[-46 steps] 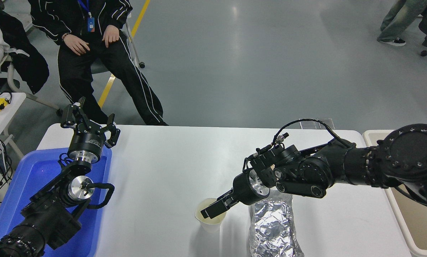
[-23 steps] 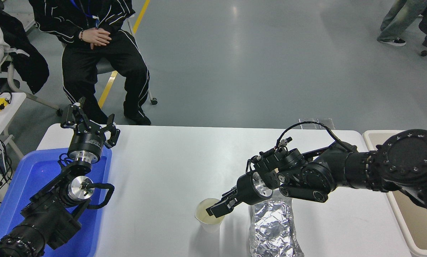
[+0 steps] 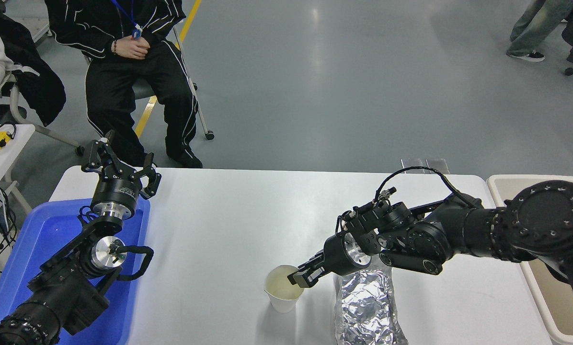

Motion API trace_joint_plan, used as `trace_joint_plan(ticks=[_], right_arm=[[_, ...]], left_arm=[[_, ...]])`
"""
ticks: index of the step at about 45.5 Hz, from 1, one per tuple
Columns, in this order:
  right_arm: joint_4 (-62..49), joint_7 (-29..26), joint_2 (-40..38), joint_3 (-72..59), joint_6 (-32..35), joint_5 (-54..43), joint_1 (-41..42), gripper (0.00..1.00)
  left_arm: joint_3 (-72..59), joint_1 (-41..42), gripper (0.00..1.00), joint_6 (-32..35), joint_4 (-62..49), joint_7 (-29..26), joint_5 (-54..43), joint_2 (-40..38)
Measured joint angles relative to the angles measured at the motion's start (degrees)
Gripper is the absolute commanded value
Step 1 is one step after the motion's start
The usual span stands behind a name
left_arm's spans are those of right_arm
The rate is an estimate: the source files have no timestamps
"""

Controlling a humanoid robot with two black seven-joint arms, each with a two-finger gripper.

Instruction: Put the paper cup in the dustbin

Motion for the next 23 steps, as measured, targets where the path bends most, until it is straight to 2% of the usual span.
trace_joint_plan(ticks=[23], right_arm=[[-0.08, 2.65, -2.77, 1.36, 0.04, 0.17, 2.87, 0.00]], left_arm=[[-0.03, 0.00, 1.00, 0.00, 0.00, 0.00, 0.00, 0.00]])
